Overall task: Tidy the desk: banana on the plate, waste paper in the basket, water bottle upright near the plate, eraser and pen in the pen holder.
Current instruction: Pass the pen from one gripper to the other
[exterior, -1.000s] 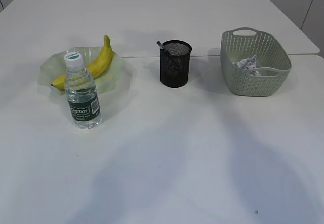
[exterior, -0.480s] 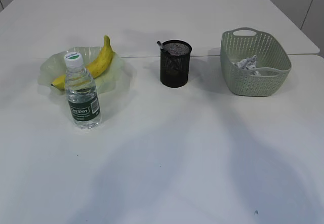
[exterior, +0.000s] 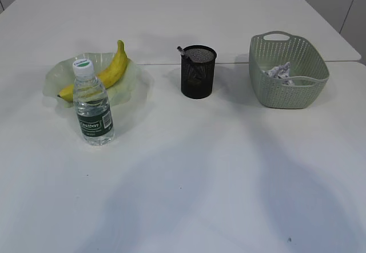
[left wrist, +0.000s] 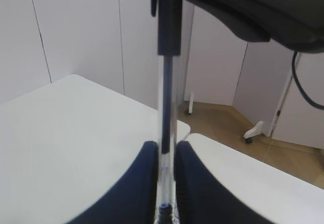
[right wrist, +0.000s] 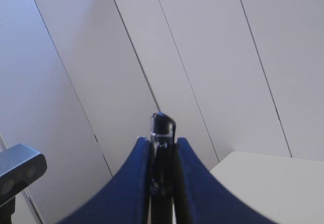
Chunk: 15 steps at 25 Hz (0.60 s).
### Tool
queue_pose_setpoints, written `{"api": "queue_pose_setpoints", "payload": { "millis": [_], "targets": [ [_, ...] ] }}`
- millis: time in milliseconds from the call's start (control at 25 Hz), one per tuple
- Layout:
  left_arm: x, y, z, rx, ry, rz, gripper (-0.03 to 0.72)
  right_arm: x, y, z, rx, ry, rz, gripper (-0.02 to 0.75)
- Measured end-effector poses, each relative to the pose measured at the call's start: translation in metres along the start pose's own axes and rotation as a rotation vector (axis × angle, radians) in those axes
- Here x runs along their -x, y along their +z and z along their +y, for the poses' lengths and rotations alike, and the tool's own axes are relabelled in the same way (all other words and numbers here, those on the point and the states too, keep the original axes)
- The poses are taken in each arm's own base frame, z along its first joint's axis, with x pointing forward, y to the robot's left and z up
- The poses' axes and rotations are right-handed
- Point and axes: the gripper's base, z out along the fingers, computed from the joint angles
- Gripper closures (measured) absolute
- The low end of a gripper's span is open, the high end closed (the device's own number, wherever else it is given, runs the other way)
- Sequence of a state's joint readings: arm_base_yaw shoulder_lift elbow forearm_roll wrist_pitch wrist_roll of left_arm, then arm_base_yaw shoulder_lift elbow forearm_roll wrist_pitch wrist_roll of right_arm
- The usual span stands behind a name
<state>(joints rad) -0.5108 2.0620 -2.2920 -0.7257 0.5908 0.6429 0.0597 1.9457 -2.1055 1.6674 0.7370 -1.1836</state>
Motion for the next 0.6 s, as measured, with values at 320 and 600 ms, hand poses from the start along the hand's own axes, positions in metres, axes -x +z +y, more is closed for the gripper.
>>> {"api": "queue_pose_setpoints", "payload": {
  "millis": [320, 600],
  "targets": [
    [0.0003, 0.0, -0.0004, -0.005, 0.001, -0.004, 0.624, 0.0002, 0.0, 0.0, 0.0, -0.002, -0.002, 0.661],
    [0.0006, 0.0, -0.0008, -0.009, -0.005, -0.007, 0.627, 0.0002, 0.0, 0.0001, 0.001, -0.005, -0.003, 0.661]
  ]
}}
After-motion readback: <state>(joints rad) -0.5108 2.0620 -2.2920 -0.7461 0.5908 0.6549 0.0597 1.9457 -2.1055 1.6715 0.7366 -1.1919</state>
